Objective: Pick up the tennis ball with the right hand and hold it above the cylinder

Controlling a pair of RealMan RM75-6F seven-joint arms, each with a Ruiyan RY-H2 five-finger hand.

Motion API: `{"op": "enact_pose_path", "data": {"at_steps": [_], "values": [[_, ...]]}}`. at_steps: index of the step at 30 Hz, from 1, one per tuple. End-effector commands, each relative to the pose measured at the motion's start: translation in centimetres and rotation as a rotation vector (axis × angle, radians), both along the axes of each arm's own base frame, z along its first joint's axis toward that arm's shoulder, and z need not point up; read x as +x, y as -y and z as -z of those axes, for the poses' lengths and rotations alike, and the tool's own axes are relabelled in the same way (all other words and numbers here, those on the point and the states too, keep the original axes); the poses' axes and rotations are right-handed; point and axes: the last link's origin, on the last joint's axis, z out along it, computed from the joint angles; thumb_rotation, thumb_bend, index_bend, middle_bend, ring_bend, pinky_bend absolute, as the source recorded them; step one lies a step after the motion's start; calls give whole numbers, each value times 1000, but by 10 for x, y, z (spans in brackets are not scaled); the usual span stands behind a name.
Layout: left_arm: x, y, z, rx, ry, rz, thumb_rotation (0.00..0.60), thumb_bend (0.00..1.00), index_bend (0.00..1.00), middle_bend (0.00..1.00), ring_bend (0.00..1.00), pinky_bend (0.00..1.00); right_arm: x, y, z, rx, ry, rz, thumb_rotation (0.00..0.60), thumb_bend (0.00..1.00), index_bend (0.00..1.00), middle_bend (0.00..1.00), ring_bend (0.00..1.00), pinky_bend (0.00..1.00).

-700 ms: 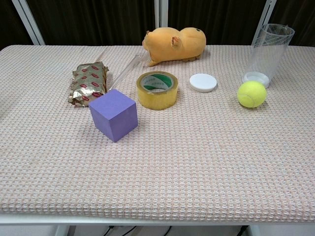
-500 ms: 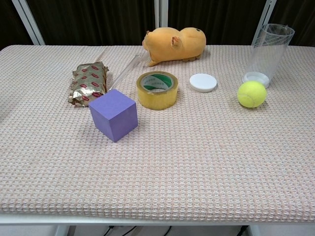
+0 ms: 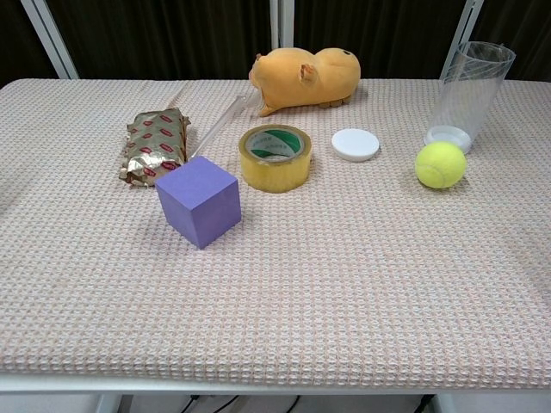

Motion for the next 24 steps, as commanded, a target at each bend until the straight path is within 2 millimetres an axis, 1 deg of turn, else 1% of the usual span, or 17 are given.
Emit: {"op": "enact_pose_path", "data": {"at_steps": [1,3,7,10,13,16,19,24], "values": [[-3,1,4,-10,15,-10,600,38,27,22,0,38,17,24,26,78,-37,-63,600,199,0,0,0,0],[-3,1,5,-16,13,-12,600,38,27,22,0,38,24,34,38,123,-20,-58,600,200,0,0,0,0],[-4,1,4,-12,11,-7,600,38,28,22,0,38,30,66,64,182,-18,-39,600,201,0,0,0,0],[-5,1,4,-16,18,-10,600,37,27,22,0,38,34,83,80,201,-25,-35,600,209,0,0,0,0],[-6,1,4,-19,17,-10,600,38,28,22,0,38,41,101,101,243,-9,-29,600,227,0,0,0,0],[-7,1,5,-18,21,-10,600,38,27,21,0,38,48,112,117,264,-23,-45,600,240,0,0,0,0],[-10,1,5,-13,14,-15,600,37,28,22,0,38,54,118,129,280,-10,-48,600,244,0,0,0,0],[-15,-1,4,-9,15,-26,600,37,27,22,0,38,59,126,142,298,5,-29,600,273,0,0,0,33]]}}
